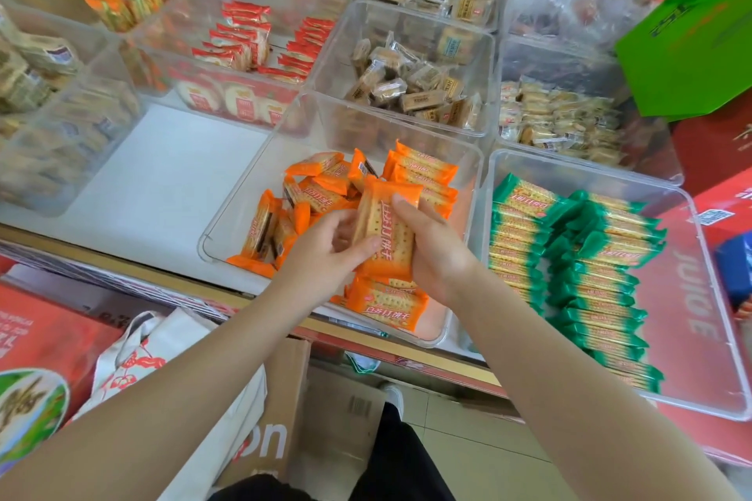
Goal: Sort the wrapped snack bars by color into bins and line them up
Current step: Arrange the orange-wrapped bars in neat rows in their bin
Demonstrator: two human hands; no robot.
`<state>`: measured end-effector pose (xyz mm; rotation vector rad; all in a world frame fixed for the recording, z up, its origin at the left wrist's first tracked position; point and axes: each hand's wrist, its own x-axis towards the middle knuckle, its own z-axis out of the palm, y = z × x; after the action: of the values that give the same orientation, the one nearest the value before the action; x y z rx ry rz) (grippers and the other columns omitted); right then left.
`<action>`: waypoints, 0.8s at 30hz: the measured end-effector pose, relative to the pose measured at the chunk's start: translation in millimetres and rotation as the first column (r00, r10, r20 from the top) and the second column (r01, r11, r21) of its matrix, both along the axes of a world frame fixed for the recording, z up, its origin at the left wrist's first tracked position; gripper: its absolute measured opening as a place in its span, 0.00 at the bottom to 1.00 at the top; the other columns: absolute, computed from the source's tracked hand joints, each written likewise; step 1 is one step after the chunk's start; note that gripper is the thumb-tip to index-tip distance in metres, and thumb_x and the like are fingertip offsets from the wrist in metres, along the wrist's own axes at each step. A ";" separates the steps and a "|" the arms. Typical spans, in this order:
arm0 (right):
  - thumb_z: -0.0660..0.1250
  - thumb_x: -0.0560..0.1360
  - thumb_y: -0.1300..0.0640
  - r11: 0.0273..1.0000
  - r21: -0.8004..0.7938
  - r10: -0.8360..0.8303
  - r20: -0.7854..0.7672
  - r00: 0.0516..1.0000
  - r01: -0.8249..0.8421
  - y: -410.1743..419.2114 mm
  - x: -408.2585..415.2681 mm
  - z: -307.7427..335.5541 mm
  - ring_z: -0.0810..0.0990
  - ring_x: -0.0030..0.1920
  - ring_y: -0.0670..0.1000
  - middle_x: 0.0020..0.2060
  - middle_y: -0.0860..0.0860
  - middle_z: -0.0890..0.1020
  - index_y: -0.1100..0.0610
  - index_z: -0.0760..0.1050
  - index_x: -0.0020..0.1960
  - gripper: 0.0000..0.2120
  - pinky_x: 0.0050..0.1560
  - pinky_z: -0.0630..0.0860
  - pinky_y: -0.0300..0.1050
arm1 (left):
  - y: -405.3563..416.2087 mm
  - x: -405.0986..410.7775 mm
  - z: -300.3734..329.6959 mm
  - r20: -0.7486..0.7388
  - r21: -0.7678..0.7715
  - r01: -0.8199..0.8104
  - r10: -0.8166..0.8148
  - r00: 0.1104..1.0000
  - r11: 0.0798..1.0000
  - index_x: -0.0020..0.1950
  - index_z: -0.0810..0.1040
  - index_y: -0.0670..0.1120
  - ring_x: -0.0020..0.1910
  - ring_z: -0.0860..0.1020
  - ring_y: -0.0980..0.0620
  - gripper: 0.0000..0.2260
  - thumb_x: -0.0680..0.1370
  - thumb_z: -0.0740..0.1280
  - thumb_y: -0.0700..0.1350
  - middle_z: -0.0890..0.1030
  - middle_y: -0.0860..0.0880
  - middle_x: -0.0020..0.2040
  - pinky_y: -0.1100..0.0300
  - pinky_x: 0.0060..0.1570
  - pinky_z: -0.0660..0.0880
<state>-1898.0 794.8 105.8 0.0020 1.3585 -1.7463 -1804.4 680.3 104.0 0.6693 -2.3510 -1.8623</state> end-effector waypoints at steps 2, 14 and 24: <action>0.64 0.77 0.55 0.994 0.028 0.112 -0.087 0.990 -0.110 9.9 -3.6 0.0 0.81 0.55 0.59 0.55 0.57 0.81 0.58 0.66 0.69 0.22 0.56 0.77 0.58 | 1.9 -3.1 -1.0 -0.045 0.033 0.047 -0.046 0.998 0.998 0.61 0.67 0.57 0.50 0.75 0.66 0.15 0.76 0.66 0.48 0.75 0.63 0.52 0.67 0.50 0.74; 0.68 0.75 0.53 0.911 0.340 -0.048 -0.477 0.877 0.235 47.2 -29.0 0.6 0.81 0.49 0.49 0.51 0.48 0.79 0.50 0.66 0.64 0.20 0.45 0.80 0.47 | -6.2 -37.3 -30.8 0.583 -0.719 0.692 -0.482 0.654 0.068 0.71 0.62 0.48 0.70 0.62 0.44 0.36 0.69 0.67 0.64 0.65 0.46 0.68 0.52 0.60 0.69; 0.68 0.75 0.54 0.923 0.344 0.032 -0.513 0.858 0.171 51.6 -27.9 -0.4 0.82 0.50 0.50 0.51 0.48 0.81 0.51 0.68 0.63 0.19 0.48 0.81 0.50 | -3.9 -45.2 -33.0 0.563 -0.700 0.694 -0.468 0.681 0.168 0.65 0.67 0.46 0.61 0.70 0.47 0.26 0.72 0.70 0.55 0.68 0.48 0.63 0.56 0.43 0.72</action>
<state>-1925.9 846.4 105.4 -0.2159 2.1013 -1.5707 -1849.6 676.4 71.0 -0.2870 -3.4820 -0.1824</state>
